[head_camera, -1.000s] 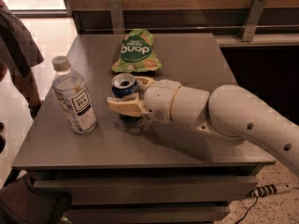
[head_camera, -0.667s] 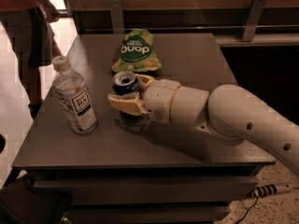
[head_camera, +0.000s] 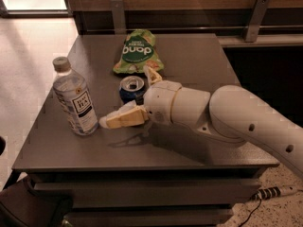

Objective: Move pepsi can near blue plastic bottle

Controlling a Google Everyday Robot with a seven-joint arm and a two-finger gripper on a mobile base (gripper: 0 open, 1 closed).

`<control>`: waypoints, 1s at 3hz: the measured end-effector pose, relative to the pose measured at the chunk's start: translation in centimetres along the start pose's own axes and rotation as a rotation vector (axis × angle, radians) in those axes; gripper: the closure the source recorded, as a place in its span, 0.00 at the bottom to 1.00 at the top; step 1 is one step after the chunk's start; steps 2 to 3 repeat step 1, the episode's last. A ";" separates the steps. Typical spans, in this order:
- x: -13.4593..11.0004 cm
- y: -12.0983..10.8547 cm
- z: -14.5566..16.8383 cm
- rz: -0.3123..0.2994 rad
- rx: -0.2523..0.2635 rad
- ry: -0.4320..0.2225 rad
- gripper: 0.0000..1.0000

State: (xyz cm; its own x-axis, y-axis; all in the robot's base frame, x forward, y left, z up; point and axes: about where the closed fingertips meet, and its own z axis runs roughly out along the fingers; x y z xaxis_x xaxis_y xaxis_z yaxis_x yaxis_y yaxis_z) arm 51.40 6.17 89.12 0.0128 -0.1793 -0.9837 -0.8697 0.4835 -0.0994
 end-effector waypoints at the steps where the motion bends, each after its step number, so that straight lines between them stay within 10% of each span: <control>1: 0.0 0.0 0.0 0.000 0.000 0.000 0.00; 3: 0.0 0.0 0.0 0.000 0.000 0.000 0.00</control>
Offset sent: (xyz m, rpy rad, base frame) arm 0.0000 0.0000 0.0000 0.0000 0.0000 0.0000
